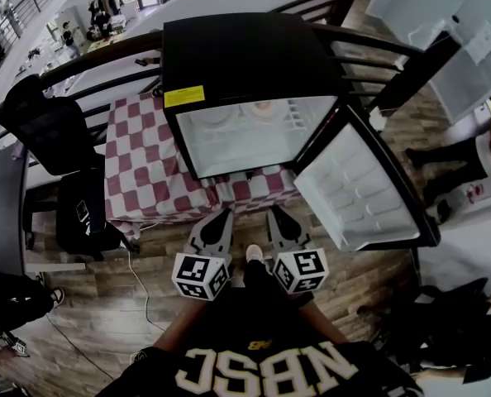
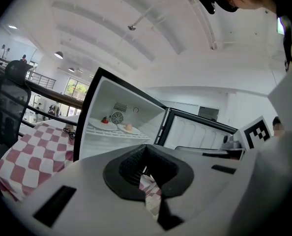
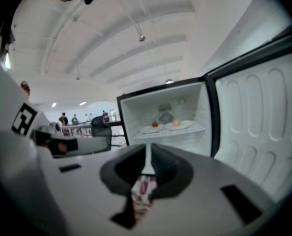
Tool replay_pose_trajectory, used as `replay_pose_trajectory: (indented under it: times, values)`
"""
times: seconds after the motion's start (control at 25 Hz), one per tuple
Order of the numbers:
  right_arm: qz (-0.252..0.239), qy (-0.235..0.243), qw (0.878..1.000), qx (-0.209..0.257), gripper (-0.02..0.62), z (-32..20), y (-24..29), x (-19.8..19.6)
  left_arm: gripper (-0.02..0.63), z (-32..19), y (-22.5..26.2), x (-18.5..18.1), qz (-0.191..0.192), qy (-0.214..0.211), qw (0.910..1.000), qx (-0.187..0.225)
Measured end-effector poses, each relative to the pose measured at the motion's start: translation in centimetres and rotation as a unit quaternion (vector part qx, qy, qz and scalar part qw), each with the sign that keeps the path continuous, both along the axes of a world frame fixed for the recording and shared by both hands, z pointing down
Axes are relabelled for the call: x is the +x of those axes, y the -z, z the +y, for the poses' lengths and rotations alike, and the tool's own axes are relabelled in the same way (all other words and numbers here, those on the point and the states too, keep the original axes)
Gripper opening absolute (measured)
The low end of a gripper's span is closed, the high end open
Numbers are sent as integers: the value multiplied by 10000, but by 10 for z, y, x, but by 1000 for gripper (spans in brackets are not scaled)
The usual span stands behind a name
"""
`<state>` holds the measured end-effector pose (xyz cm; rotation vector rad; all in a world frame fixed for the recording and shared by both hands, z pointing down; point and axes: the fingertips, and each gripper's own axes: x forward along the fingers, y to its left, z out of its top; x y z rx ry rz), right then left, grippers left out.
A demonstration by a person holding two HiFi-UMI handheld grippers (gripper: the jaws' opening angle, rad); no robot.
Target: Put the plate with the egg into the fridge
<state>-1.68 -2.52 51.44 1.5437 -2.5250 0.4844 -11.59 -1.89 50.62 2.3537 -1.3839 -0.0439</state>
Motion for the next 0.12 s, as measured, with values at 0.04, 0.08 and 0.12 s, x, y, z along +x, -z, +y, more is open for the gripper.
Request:
replay_pose_trajectory:
  times: [0.04,0.08,0.12]
  values:
    - [-23,-14,10000,-28,44,0,-1,2,21,1,-1,3,-1,-23,10000,-20]
    - [-52,-26,10000,-59,44,0,-2,4,21,1,-2,5,-3,-44,10000,-41]
    - [-84,-38,9999,-91,44,0,-4,6,21,2,-3,8,-5,-65,10000,-63]
